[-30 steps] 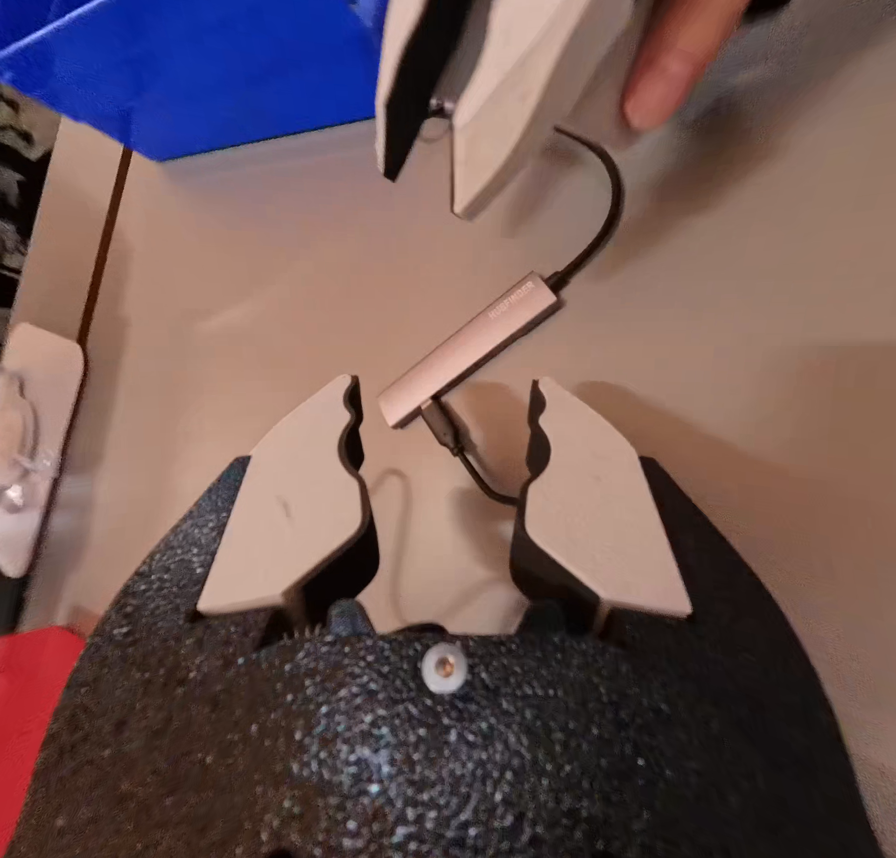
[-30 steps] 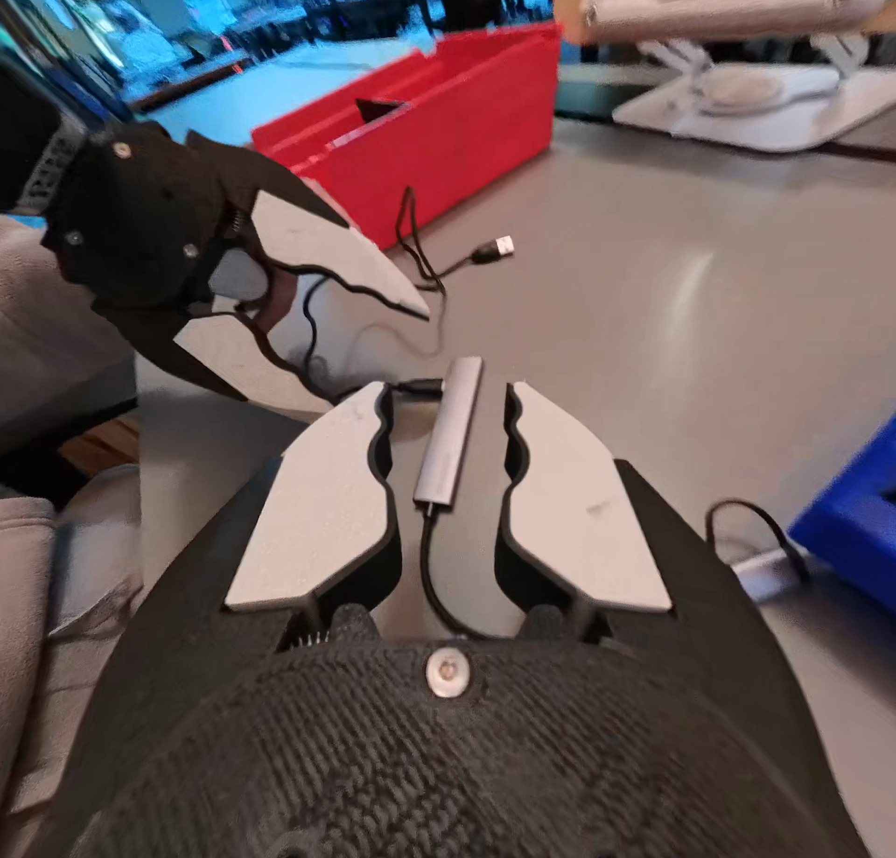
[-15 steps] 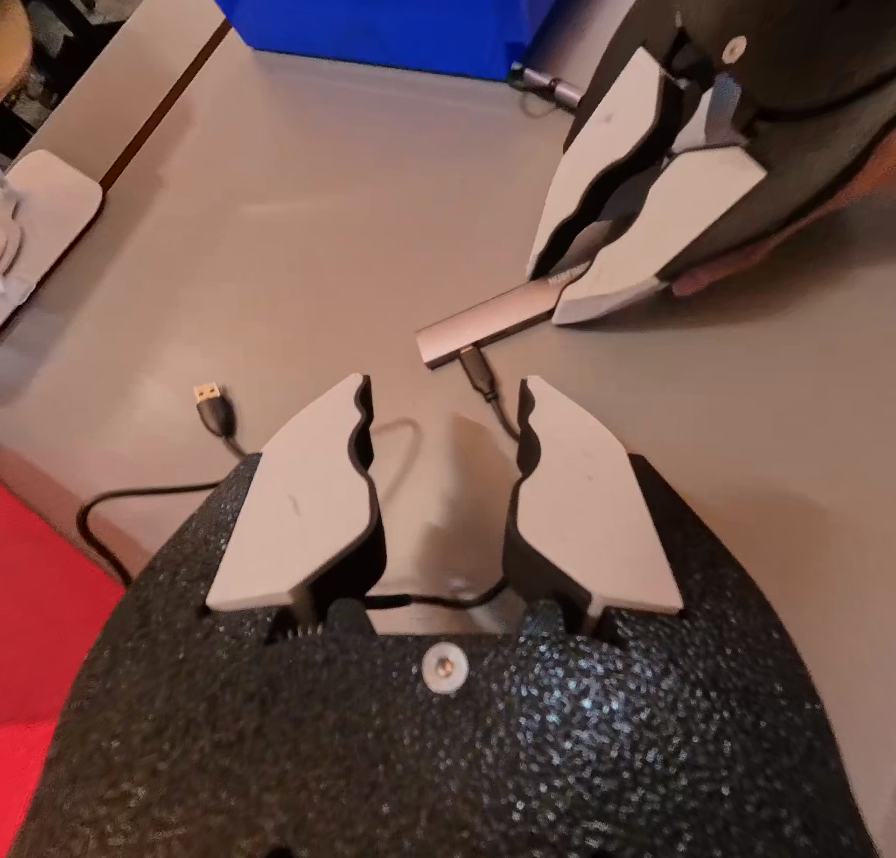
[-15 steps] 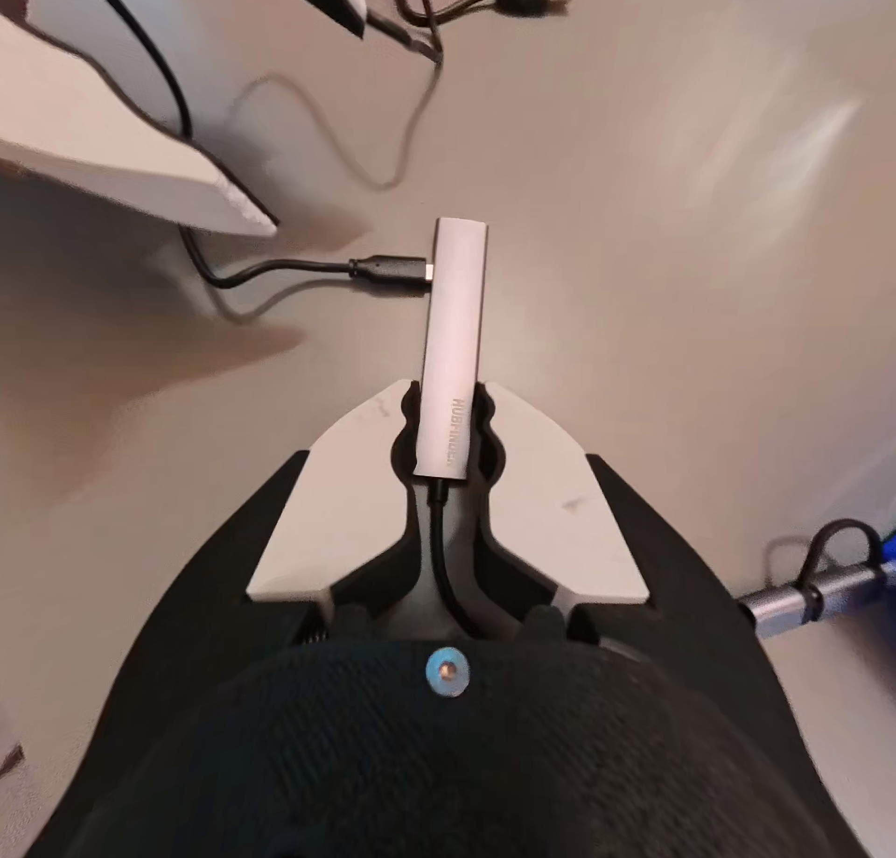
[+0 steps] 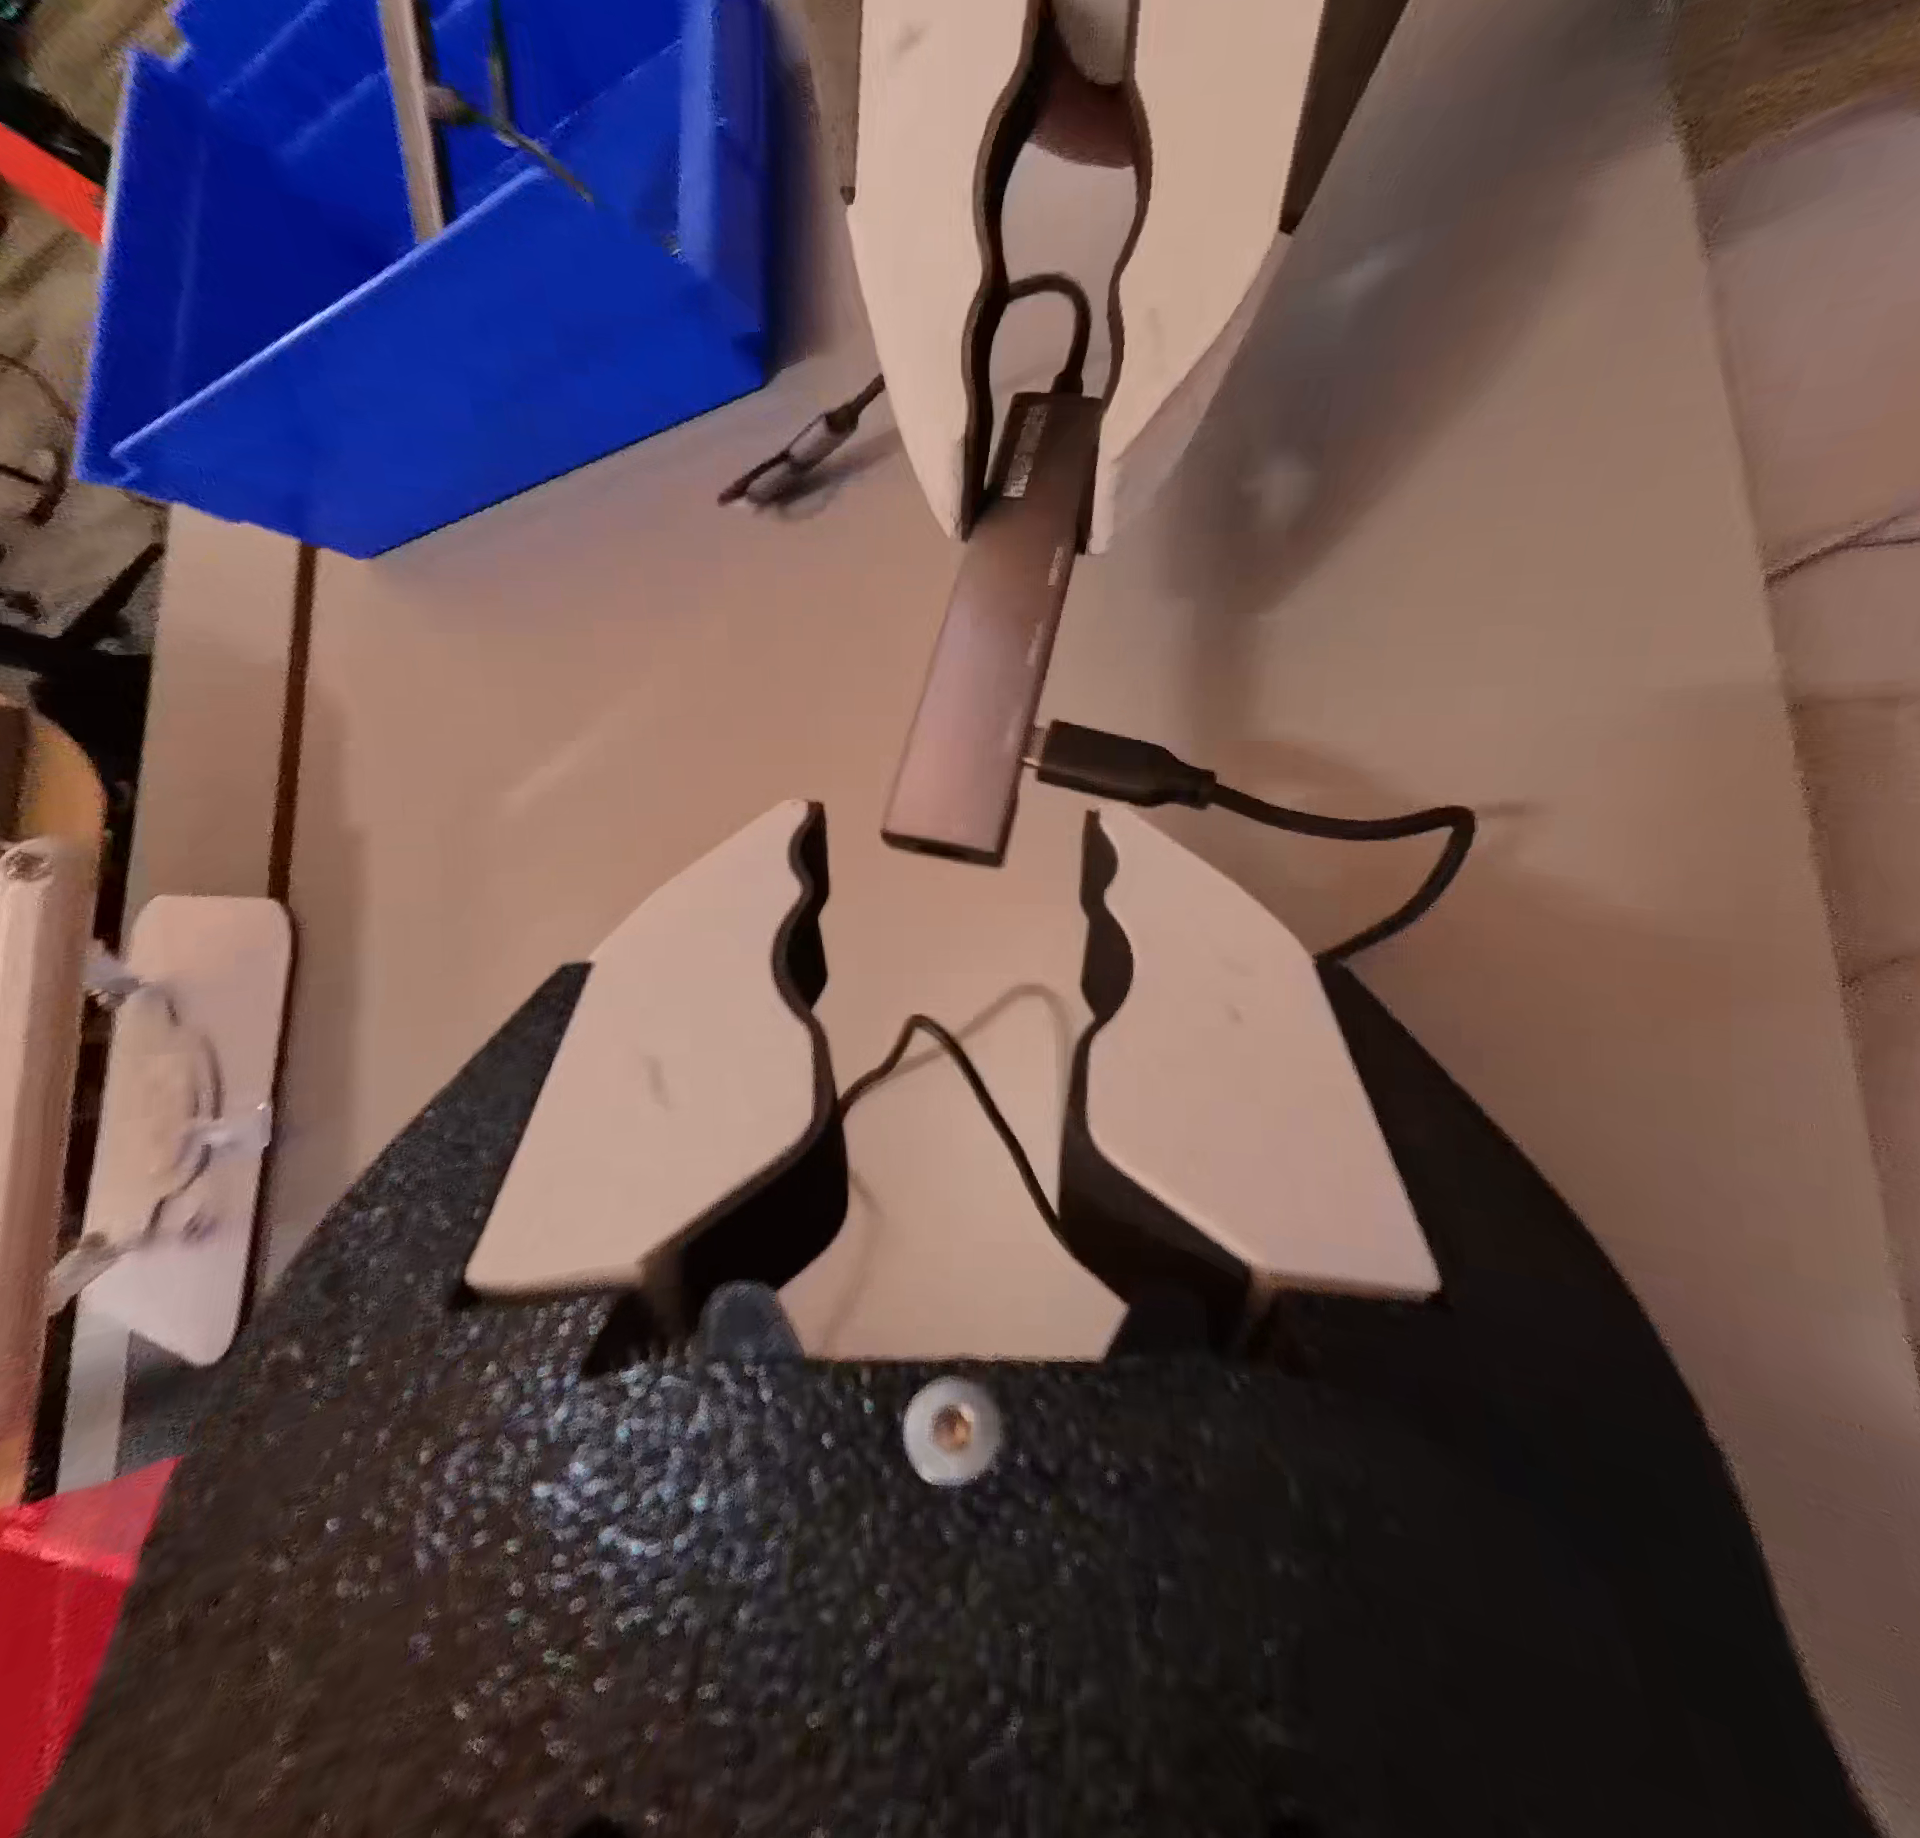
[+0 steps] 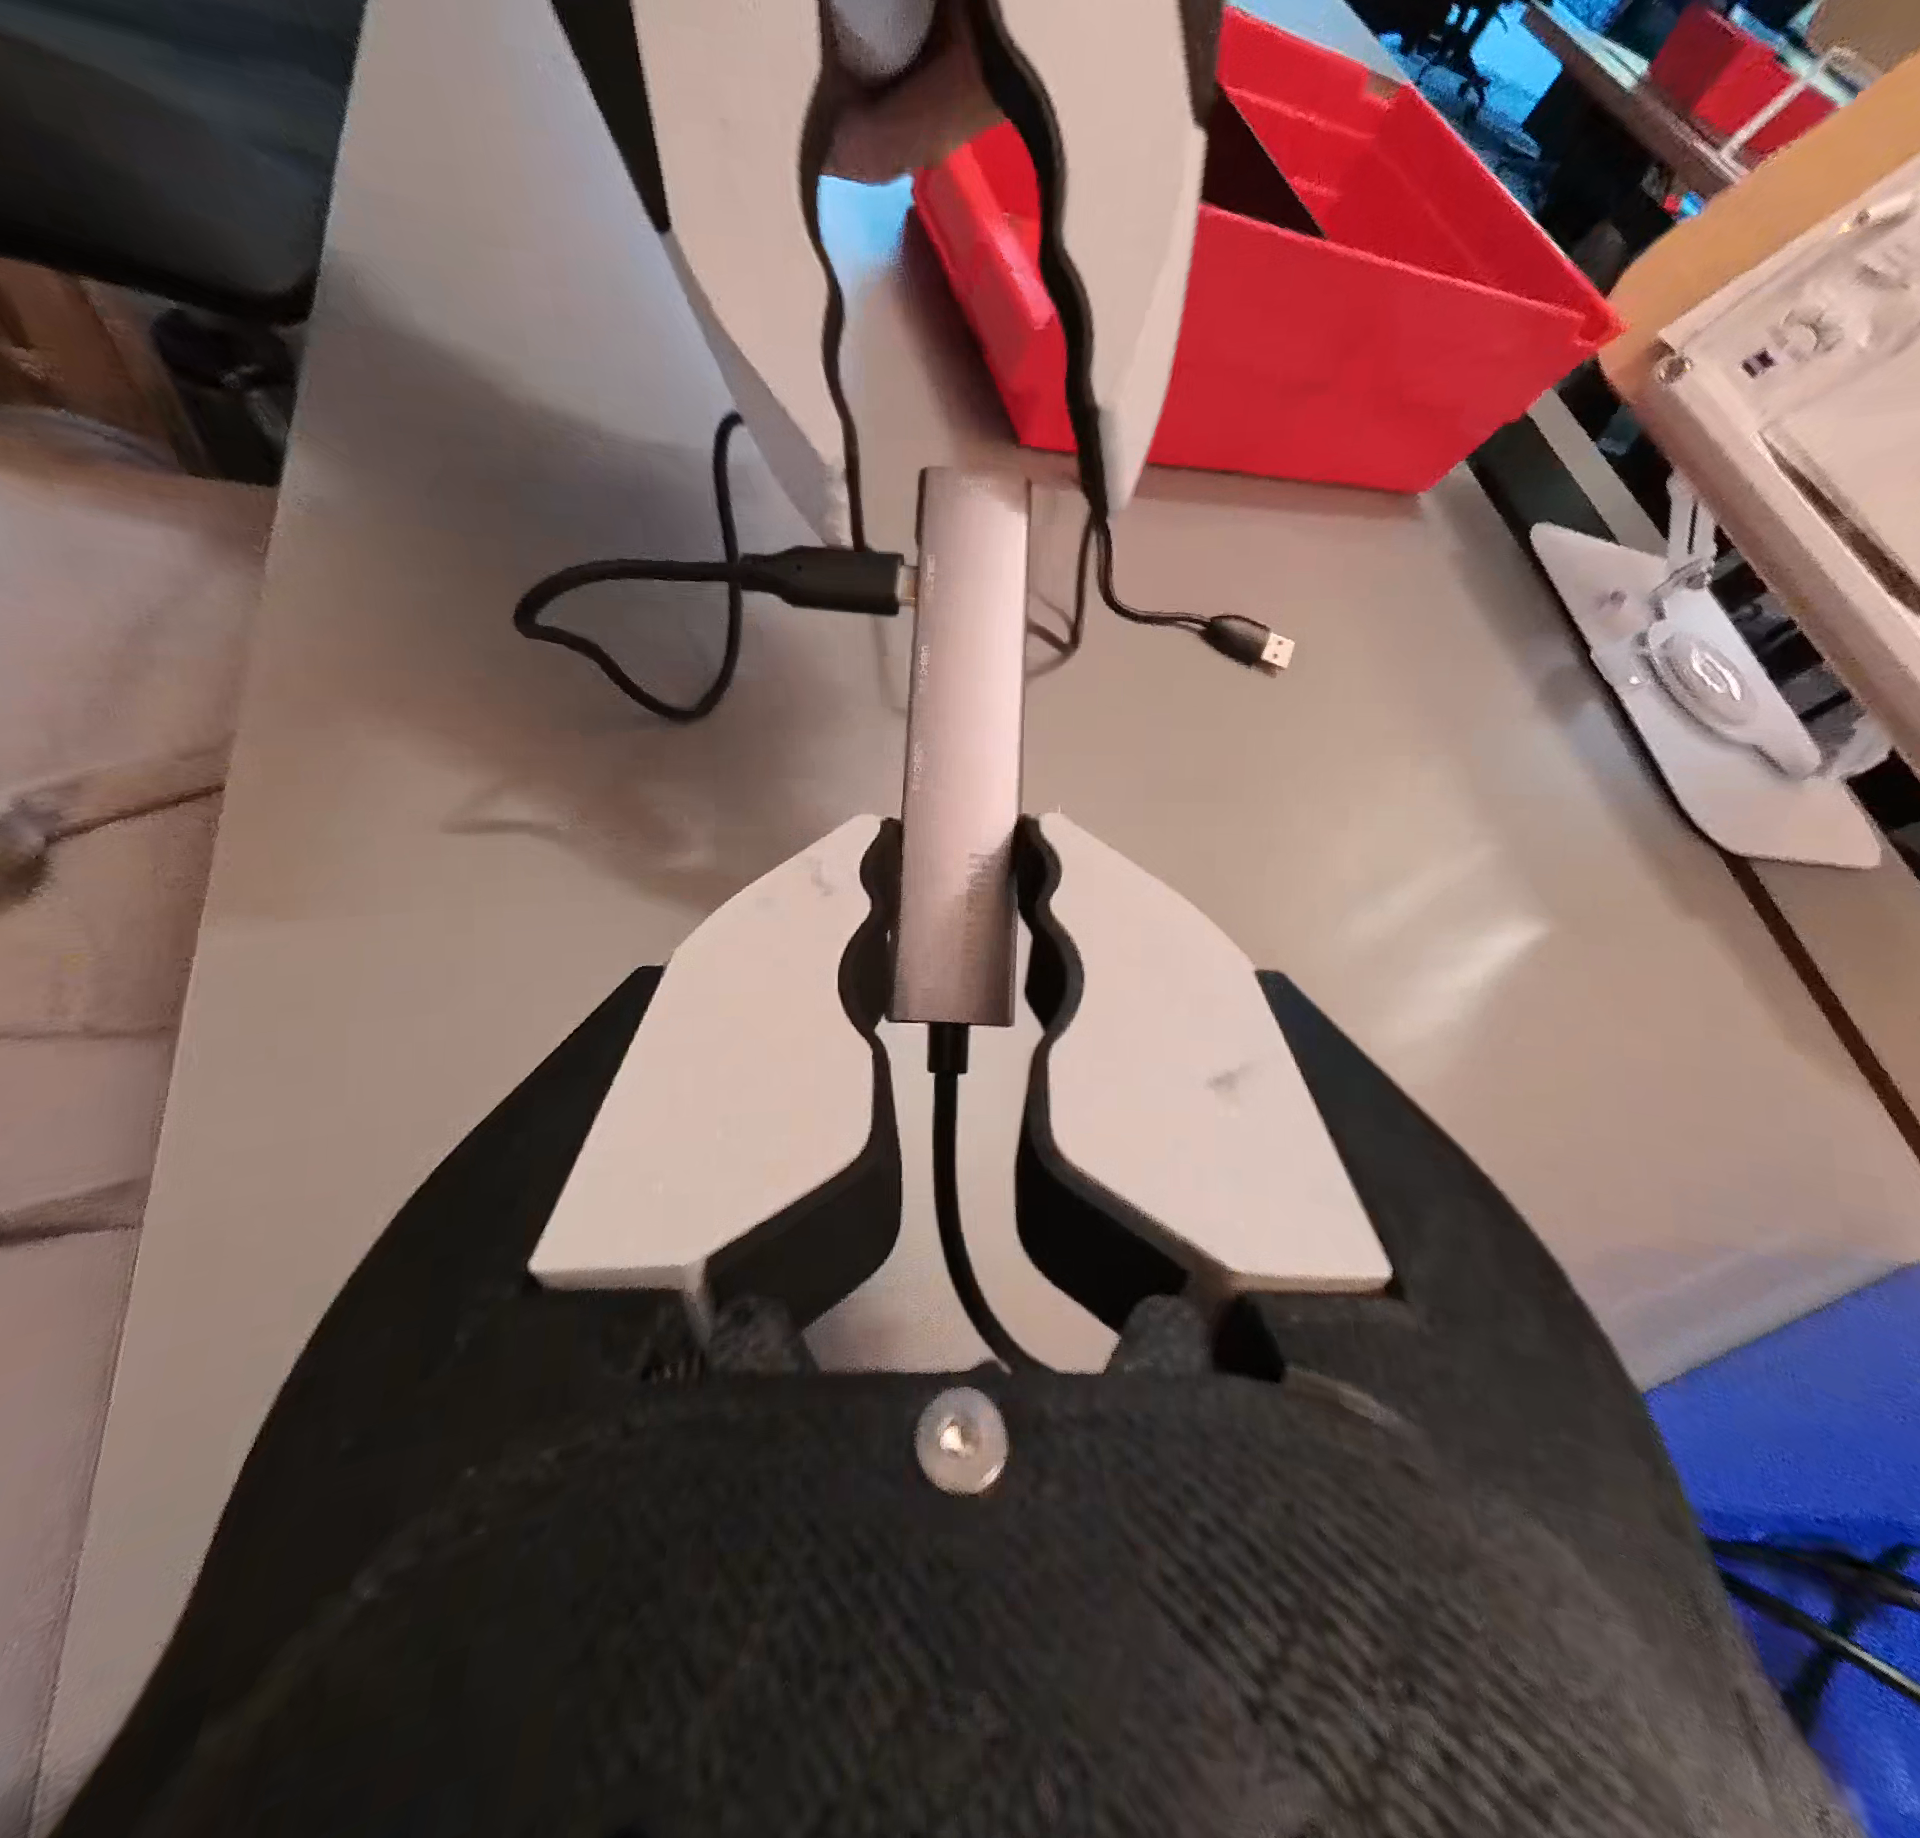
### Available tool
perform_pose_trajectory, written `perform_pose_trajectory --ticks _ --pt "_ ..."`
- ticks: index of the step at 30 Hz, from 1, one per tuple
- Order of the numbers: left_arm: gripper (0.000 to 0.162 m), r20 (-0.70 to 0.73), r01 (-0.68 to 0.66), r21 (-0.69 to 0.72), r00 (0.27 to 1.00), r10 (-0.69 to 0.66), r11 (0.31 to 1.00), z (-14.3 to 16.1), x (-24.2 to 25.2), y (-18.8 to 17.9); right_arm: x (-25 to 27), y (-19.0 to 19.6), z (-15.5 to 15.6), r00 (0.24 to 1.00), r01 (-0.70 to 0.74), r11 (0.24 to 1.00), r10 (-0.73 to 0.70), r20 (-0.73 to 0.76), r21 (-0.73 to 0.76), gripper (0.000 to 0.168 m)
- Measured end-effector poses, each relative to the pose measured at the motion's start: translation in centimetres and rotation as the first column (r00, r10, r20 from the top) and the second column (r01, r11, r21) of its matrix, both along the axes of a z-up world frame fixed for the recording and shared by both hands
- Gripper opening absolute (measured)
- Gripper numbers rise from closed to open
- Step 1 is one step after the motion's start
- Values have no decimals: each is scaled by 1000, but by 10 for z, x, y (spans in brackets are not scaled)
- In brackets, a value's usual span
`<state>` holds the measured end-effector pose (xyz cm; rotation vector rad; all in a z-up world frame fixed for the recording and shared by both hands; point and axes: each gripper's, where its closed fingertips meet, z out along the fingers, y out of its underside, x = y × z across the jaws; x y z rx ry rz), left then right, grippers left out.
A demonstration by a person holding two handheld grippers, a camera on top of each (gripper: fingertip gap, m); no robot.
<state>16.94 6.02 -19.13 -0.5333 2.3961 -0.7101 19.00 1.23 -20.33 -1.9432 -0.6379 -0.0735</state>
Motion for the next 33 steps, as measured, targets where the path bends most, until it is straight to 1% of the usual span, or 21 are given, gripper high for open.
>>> perform_pose_trajectory --ticks 2,3,6,8,10,11,13,14,15,18,20,21,22,23,24,26,27,29,31,32,33 --pt "36 -16 22 28 1000 -22 999 -3 -2 -2 -3 1 2 999 -6 1000 6 42 6 22" --pt "25 -13 28 49 1000 -28 998 -4 -1 -2 -6 0 1 999 -18 1000 18 43 -2 22" --pt "24 -2 50 80 999 -50 996 -7 -3 -3 -7 0 0 999 -25 1000 25 30 -4 22" --pt "24 11 56 54 998 -56 997 -5 -5 -6 -8 -2 0 999 -33 999 33 -28 -3 22" --pt "24 22 15 5 1000 -15 1000 0 -3 -3 0 1 10 999 4 996 -1 -41 88 23" --pt "24 25 -4 -27 1000 5 1000 3 -1 0 3 1 16 997 23 992 -14 -76 123 29" --pt "24 50 -35 -115 998 41 993 11 3 7 10 3 24 987 72 982 -44 -157 174 55" --pt "24 56 -41 -168 997 51 985 15 4 9 18 5 30 980 122 969 -83 -179 217 61" --pt "24 62 -43 -223 996 58 974 19 4 11 23 6 36 973 155 953 -102 -206 262 63" --pt "24 89 -18 -354 995 53 935 28 4 12 23 4 50 941 166 922 -42 -335 350 71" --pt "24 100 17 -391 995 24 920 28 1 9 24 4 55 933 171 907 -24 -359 385 72" --pt "24 111 35 -406 994 12 913 28 0 7 24 3 56 935 166 904 -16 -355 395 76" --pt "24 116 39 -416 993 10 908 28 -1 6 27 1 61 933 182 895 -26 -358 408 84" --pt "24 122 38 -417 992 14 908 28 0 6 35 -3 68 925 218 881 -49 -377 419 87" --pt "24 128 38 -413 992 16 910 28 0 7 41 -10 78 913 241 868 -51 -405 435 87" --pt "24 130 51 -407 991 2 912 28 0 6 42 -22 89 910 220 870 -19 -415 441 76" --pt "24 132 68 -410 991 -15 909 28 -1 3 39 -22 82 919 195 894 -23 -392 404 76" --pt "24 145 111 -421 988 -54 900 31 -2 -5 35 -17 60 933 165 939 -50 -355 302 81" --pt "24 152 132 -425 986 -74 895 33 2 -10 21 -13 55 917 97 947 34 -398 306 69" --pt "24 155 135 -425 985 -76 895 33 4 -12 16 -10 57 904 79 945 65 -423 316 64" --pt "24 159 137 -427 984 -75 894 34 7 -13 14 -8 58 901 80 941 73 -427 330 56"
